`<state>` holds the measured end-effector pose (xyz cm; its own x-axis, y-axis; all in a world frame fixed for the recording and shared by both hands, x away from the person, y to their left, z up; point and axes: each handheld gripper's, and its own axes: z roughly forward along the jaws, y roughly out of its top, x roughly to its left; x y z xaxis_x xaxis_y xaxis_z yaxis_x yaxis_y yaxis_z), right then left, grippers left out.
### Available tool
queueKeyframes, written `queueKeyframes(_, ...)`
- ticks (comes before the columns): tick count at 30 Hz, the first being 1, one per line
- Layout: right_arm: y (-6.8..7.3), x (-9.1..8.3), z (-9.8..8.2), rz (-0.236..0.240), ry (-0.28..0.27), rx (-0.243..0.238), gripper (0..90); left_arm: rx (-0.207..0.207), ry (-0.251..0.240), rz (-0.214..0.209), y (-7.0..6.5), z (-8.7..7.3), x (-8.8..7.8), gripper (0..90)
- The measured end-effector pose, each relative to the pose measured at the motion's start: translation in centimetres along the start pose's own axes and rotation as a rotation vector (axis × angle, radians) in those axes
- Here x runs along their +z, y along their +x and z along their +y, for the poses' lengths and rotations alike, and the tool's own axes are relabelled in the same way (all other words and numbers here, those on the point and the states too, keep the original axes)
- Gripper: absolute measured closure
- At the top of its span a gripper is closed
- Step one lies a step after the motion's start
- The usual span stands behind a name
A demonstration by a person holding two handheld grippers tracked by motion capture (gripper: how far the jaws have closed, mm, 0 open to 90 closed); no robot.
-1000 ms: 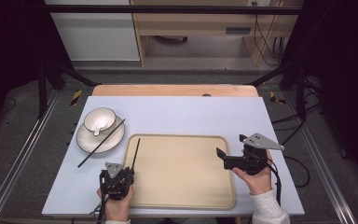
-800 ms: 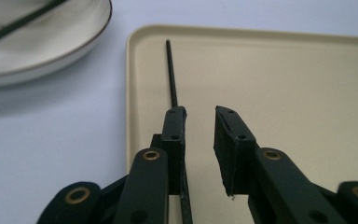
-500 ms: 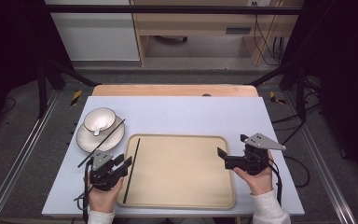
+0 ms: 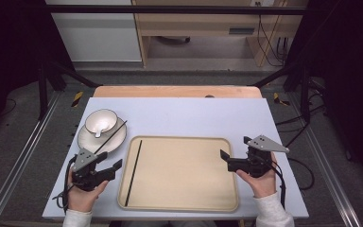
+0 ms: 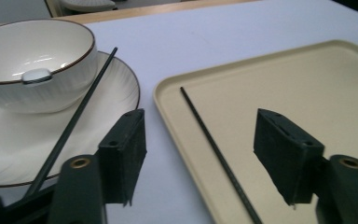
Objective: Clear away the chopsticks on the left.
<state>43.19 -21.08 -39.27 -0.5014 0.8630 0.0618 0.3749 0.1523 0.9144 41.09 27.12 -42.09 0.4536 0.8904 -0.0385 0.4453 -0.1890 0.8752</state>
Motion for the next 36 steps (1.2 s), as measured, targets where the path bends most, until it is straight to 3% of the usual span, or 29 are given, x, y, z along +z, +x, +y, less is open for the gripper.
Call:
queueKeyframes(8, 0.0, 0.1, 0.0, 0.002, -0.002, -0.002, 2.9, 0.002, 0.001, 0.028, 2.6, 0.2, -0.5, 26.6)
queueKeyframes(21, 0.3, 0.1, 0.2, -0.009, -0.007, -0.005, 2.9, 0.045, 0.076, 0.078, 5.4, 0.3, 0.5, 22.6)
queueKeyframes(26, 0.3, 0.1, 0.2, -0.009, -0.004, -0.003, 2.9, 0.043, 0.110, 0.109, 6.5, 0.5, 1.5, 26.2)
queueKeyframes(36, 0.2, 0.3, 0.1, -0.012, 0.004, -0.008, 2.9, 0.062, 0.185, 0.114, 7.8, 0.6, 4.3, 38.9)
